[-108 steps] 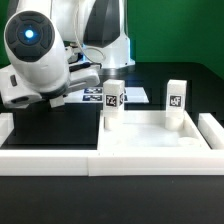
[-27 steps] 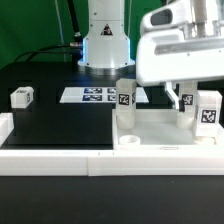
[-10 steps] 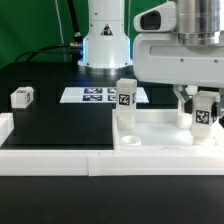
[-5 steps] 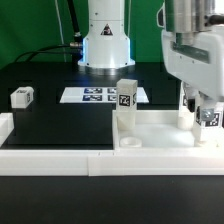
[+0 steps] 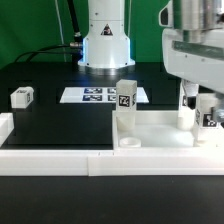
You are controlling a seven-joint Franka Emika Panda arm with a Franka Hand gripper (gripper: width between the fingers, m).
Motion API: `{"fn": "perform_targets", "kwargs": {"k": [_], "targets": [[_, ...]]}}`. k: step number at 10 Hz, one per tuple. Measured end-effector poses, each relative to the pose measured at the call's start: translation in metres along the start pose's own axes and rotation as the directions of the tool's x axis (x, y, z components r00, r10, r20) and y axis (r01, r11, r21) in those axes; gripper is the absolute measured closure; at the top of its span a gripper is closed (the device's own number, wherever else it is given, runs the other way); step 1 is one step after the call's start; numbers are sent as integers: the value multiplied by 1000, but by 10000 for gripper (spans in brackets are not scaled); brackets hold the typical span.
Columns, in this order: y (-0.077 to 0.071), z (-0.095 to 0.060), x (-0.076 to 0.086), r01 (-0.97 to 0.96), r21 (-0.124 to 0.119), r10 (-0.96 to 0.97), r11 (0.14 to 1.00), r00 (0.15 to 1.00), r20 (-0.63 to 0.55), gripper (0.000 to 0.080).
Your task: Assemble square table
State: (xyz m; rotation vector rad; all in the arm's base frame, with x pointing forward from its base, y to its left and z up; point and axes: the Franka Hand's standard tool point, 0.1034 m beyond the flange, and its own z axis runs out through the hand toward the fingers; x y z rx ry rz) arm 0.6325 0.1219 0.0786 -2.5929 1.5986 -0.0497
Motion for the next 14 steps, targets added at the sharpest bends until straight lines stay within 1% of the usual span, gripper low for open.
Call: {"fn": "perform_targets", "kwargs": {"k": [1, 3, 4, 5, 6, 7, 8, 9, 10, 11, 12, 13, 14], "targets": [[-3, -1, -4, 117, 9, -117, 993, 993, -1, 172], [-1, 0, 0, 233, 5, -233, 972, 972, -4, 156], [-1, 0, 0, 349, 0, -348, 937, 937, -9, 151], [-2, 0, 1, 529, -21, -530, 848, 848, -23, 151], [-3, -1, 1, 623, -25, -624, 782, 781, -22, 150], [-4, -1, 7, 784, -27, -784, 620, 619, -41, 150], [-4, 0, 10, 815, -29, -815, 578, 577, -54, 150], [-4, 0, 9, 801, -27, -801, 598, 596, -53, 150], [-4, 0, 9, 788, -27, -788, 615, 613, -54, 263], [-4, 0, 9, 770, -23, -770, 638, 636, -55, 263], [-4, 0, 9, 715, -18, -715, 699, 697, -56, 448], [-3, 0, 10, 660, -15, -660, 751, 749, -58, 510], [-3, 0, 11, 610, -13, -610, 792, 790, -59, 510]]}}
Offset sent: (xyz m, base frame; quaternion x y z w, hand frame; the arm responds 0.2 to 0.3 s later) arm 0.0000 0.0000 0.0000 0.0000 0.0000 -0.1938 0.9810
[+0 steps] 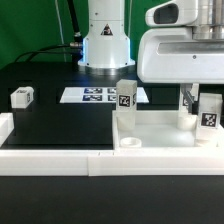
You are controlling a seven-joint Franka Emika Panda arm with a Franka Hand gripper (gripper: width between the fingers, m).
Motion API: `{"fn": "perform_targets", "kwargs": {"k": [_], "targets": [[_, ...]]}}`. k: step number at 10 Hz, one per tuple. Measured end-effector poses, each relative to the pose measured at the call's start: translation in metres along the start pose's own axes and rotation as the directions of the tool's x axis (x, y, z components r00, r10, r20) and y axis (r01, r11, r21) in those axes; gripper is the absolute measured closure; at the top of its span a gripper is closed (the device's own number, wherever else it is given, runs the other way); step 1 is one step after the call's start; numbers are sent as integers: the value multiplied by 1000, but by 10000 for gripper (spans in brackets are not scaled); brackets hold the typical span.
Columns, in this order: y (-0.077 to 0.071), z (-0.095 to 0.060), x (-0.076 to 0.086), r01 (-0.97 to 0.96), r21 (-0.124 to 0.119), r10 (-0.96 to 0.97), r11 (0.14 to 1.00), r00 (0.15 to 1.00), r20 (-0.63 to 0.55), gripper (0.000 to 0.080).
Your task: Assemble square table
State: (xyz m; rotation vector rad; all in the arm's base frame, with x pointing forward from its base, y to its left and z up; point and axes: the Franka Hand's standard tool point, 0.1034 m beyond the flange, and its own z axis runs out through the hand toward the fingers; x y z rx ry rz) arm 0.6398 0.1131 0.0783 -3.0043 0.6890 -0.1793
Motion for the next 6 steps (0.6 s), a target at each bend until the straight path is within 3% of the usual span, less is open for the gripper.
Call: {"fn": "perform_targets", "kwargs": {"k": [1, 3, 4, 5, 6], "targets": [[2, 0, 0, -114, -1, 114, 994, 994, 4, 510], [8, 1, 1, -444, -10, 444, 896, 895, 25, 510], [9, 2, -1, -627, -23, 627, 779, 778, 38, 510], [12, 2, -3, -834, -46, 835, 550, 549, 41, 508], [13, 2, -4, -886, -48, 887, 461, 459, 48, 508]]}}
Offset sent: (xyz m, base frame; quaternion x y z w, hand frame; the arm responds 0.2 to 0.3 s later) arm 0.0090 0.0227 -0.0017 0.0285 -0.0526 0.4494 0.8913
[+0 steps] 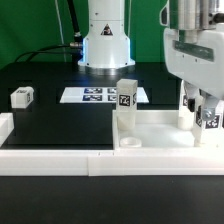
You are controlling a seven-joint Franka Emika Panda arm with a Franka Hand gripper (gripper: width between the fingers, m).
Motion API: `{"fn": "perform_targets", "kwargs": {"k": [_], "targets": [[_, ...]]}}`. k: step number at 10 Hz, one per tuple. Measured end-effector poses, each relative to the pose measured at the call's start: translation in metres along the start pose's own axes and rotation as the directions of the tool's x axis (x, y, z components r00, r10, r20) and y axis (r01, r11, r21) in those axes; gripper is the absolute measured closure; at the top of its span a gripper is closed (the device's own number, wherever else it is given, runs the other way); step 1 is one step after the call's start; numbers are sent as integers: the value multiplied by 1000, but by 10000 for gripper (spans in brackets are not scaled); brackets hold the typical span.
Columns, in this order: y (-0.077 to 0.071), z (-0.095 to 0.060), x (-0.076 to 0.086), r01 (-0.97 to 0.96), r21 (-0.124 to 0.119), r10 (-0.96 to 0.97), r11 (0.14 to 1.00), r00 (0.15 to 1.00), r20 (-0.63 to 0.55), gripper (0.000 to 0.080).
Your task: Assemble square table
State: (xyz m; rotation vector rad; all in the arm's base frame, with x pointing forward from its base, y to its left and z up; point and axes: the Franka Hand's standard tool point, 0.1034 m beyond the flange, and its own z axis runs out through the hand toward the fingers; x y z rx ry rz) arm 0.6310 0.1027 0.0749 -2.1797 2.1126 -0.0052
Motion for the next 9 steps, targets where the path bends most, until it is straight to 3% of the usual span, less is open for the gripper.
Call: {"fn": "perform_targets", "kwargs": {"k": [1, 3, 4, 5, 6, 9], "targets": [[2, 0, -2, -167, -1, 167, 986, 986, 4, 508], [3, 0, -3, -213, -5, 213, 977, 977, 7, 495], [6, 1, -5, -89, -21, 89, 996, 996, -3, 495], [10, 2, -10, 84, -50, -84, 995, 996, -12, 323], [9, 3, -13, 242, -47, -243, 969, 970, -3, 190], [9, 3, -13, 482, -46, -482, 875, 876, 10, 152]]}}
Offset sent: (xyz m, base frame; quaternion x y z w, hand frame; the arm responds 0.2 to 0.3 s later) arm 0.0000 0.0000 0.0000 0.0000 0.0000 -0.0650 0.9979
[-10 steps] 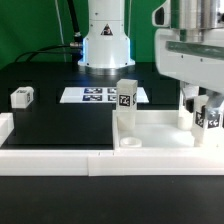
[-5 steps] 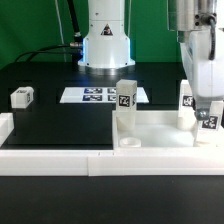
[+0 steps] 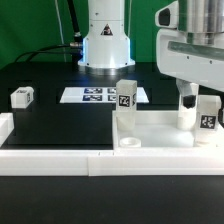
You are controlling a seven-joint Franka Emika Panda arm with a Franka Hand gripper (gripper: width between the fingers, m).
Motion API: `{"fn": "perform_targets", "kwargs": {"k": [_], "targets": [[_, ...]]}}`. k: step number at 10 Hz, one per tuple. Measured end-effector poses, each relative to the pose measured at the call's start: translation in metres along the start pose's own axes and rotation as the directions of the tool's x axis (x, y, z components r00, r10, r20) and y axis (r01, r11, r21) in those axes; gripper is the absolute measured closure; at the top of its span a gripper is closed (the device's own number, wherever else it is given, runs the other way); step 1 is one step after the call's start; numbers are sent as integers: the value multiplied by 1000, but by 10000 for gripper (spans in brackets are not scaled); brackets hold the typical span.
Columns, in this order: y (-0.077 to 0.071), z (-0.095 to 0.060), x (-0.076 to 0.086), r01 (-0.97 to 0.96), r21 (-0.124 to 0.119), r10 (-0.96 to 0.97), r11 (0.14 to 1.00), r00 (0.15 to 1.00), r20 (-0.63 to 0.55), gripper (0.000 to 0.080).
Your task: Assemble square table
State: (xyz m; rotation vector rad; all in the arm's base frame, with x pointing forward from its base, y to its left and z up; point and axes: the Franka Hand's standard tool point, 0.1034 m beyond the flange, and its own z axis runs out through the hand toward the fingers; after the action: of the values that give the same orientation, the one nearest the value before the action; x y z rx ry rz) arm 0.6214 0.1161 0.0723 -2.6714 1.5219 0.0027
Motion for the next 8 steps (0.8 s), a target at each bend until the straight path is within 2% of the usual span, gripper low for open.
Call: {"fn": "perform_targets", "kwargs": {"k": [2, 3, 4, 5, 6, 7, 8], "targets": [[0, 0, 0, 149, -2, -149, 989, 989, -2, 151], [-8, -1, 0, 467, -35, -468, 884, 883, -33, 151], [-11, -2, 0, 535, -28, -536, 844, 843, -45, 151], [-10, -1, 1, 519, -29, -520, 854, 853, -44, 151], [-10, -1, 1, 496, -28, -497, 868, 867, -45, 263], [-10, -1, 1, 499, -28, -499, 866, 865, -45, 263], [-10, -1, 0, 455, -24, -456, 890, 889, -45, 445]]}}
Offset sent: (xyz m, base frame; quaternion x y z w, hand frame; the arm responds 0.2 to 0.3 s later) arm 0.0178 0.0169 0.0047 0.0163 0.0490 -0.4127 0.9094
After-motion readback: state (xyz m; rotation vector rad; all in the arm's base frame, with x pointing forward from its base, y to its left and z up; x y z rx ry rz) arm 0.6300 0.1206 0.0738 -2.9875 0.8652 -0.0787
